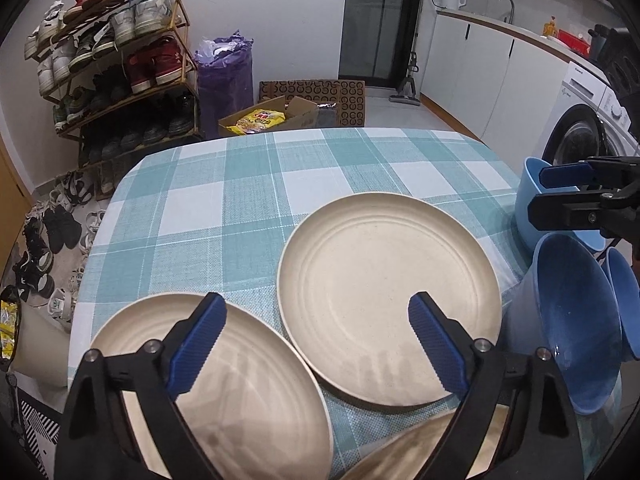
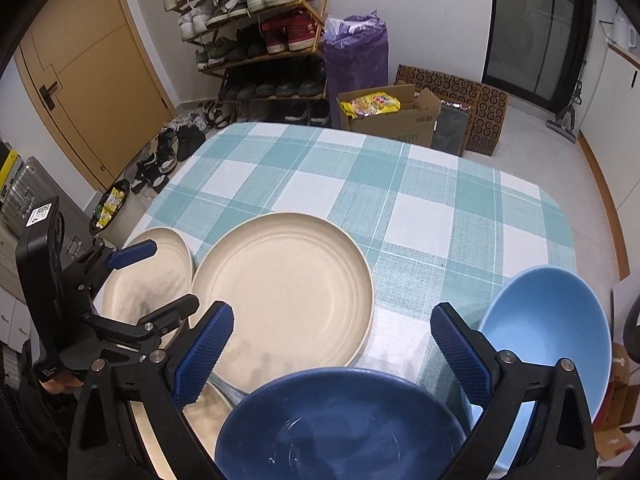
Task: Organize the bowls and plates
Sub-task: 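Close the right gripper on the plate rim while the left gripper grips beside it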
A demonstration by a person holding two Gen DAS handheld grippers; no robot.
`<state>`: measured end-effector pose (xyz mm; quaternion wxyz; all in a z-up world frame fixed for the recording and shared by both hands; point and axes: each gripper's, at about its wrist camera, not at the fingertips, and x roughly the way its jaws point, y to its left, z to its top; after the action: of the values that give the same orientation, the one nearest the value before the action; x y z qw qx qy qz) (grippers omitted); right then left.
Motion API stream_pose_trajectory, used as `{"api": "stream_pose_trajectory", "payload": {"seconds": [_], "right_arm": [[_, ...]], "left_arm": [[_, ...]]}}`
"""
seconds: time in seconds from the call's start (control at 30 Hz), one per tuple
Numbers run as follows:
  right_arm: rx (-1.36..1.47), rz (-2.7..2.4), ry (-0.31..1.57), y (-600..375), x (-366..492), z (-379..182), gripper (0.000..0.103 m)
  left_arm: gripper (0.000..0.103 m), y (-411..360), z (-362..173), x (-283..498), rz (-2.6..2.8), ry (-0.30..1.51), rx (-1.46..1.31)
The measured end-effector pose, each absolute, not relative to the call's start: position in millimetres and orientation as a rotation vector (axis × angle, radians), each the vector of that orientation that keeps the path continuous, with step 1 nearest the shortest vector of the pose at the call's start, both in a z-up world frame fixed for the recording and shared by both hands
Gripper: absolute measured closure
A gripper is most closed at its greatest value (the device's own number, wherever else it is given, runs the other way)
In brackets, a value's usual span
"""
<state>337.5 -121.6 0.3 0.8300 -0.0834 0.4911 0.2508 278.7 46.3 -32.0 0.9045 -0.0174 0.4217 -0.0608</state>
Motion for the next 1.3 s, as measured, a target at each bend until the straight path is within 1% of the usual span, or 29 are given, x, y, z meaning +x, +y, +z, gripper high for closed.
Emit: {"api": "stream_pose_trajectory", "payload": {"seconds": [0.07,0.1,0.17,0.2,0.27,0.37,0.47,0.53,0.63,0.67,0.77,0.87,0.97,1.0,1.1,1.17,1.2,1.3], "right_arm": [[-0.183,0.533,1.054,-118.5,342.2,-4.5,0.005],[-0.185,0.533,1.061,-117.6,343.8,-6.7,0.006],[-0.189,0.536,1.079,-114.9,348.3,-12.6,0.01],[-0.192,0.537,1.09,-113.6,350.3,-15.7,0.013],[-0.197,0.536,1.106,-111.3,353.4,-20.0,0.015],[-0.2,0.532,1.14,-108.9,359.4,-28.1,0.019],[-0.199,0.527,1.168,-108.5,365.5,-36.0,0.02],[-0.203,0.526,1.19,-108.3,369.4,-42.4,0.027],[-0.205,0.52,1.221,-107.1,373.7,-52.1,0.027],[-0.204,0.523,1.23,-106.1,374.3,-54.3,0.027],[-0.208,0.527,1.251,-104.1,375.8,-61.3,0.03],[-0.224,0.532,1.268,-101.2,375.8,-67.1,0.035],[-0.236,0.534,1.279,-99.2,376.0,-71.4,0.042],[-0.238,0.534,1.281,-99.4,376.0,-72.4,0.046],[-0.245,0.536,1.287,-99.8,376.0,-75.0,0.048],[-0.248,0.538,1.29,-99.9,376.9,-76.7,0.052],[-0.254,0.536,1.292,-99.5,377.1,-77.6,0.057],[-0.258,0.534,1.298,-99.5,378.3,-79.5,0.058]], "left_arm": [[0.018,47.3,-35.7,283.0,-0.129,0.888,-0.039],[0.019,47.4,-37.2,285.0,-0.13,0.892,-0.04],[0.025,47.4,-40.6,288.9,-0.135,0.904,-0.043],[0.026,47.2,-42.4,290.8,-0.136,0.912,-0.044],[0.032,46.7,-46.6,294.5,-0.137,0.931,-0.041],[0.038,45.8,-53.5,298.6,-0.142,0.963,-0.038],[0.038,44.7,-58.3,300.8,-0.145,0.978,-0.031],[0.038,43.4,-59.8,302.1,-0.148,0.98,-0.026],[0.039,41.1,-61.1,303.3,-0.157,0.992,-0.024],[0.04,39.6,-62.3,303.8,-0.164,0.998,-0.018],[0.041,37.2,-63.9,305.1,-0.156,1.002,0.002],[0.042,37.6,-64.2,306.7,-0.155,1.007,0.0],[0.042,38.0,-65.4,309.2,-0.15,1.009,-0.002],[0.042,37.9,-65.9,310.2,-0.153,1.008,-0.006],[0.042,35.9,-66.7,312.9,-0.161,1.001,-0.009],[0.042,33.9,-68.5,315.3,-0.164,1.005,-0.008],[0.042,33.4,-69.3,315.9,-0.161,1.008,-0.008],[0.042,34.3,-70.8,315.6,-0.168,1.018,-0.015]]}}
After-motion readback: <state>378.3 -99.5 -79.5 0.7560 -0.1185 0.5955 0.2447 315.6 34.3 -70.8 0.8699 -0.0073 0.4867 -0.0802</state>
